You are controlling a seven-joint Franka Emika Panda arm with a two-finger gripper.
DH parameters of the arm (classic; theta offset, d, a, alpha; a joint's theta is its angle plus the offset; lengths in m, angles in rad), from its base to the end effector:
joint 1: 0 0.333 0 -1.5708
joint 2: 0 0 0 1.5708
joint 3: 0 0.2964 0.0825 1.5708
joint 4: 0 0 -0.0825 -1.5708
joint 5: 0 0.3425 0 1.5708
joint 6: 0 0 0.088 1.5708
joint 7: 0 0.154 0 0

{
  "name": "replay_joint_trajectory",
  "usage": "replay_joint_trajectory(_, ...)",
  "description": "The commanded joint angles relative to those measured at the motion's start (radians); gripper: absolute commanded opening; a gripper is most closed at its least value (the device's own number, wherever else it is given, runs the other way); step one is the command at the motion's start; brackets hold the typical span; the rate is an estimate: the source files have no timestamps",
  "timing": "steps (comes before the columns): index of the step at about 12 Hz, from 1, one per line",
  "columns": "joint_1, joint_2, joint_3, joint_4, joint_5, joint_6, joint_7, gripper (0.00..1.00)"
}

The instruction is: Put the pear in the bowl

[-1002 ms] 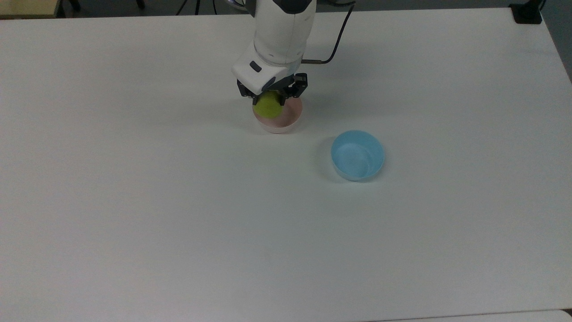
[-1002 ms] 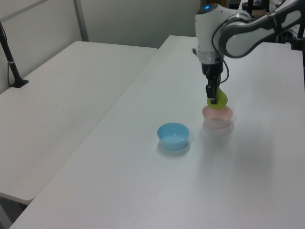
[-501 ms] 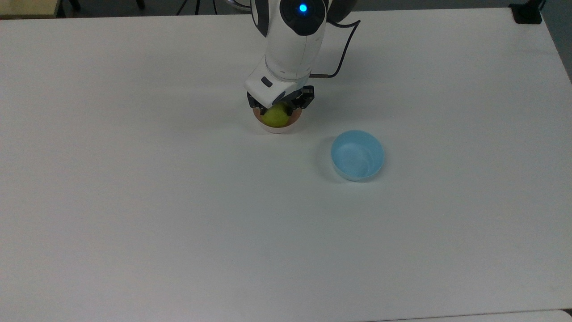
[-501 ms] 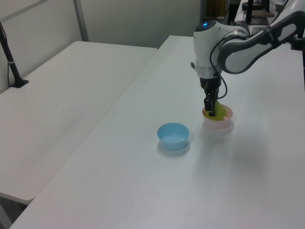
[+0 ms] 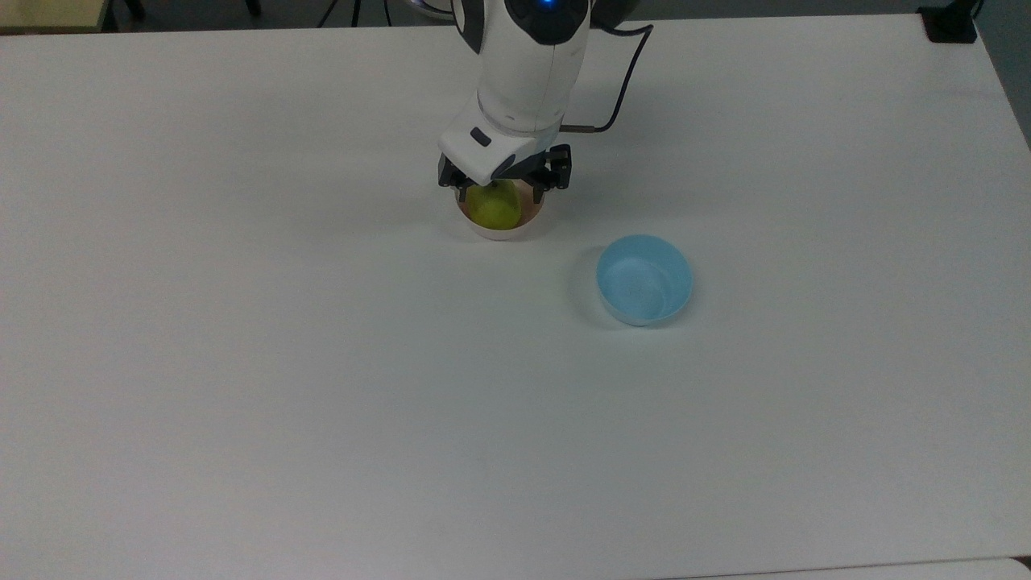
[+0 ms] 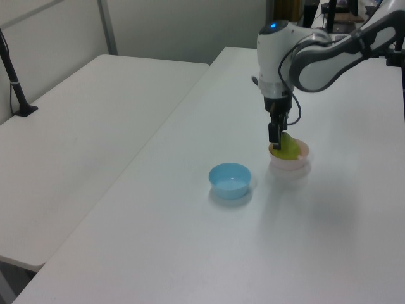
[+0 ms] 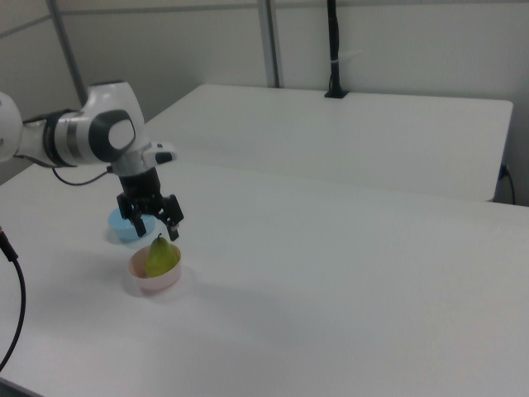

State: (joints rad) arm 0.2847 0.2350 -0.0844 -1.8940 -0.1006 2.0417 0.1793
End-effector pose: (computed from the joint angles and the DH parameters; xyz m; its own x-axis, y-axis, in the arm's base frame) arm 0.5485 0.1027 0.3306 0.9953 0.0677 -0.0691 0.0756 -0.9900 0.1190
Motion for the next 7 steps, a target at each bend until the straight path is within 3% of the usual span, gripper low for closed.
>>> replay_joint_trajectory(1,-0.005,-0.094,-0.015,0.084,0.001,-0.144,-0.03,1.0)
replay_joint_trajectory(7,-0.134,-0.246,-0.018,0.191,0.036,-0.369,-0.092,1.0)
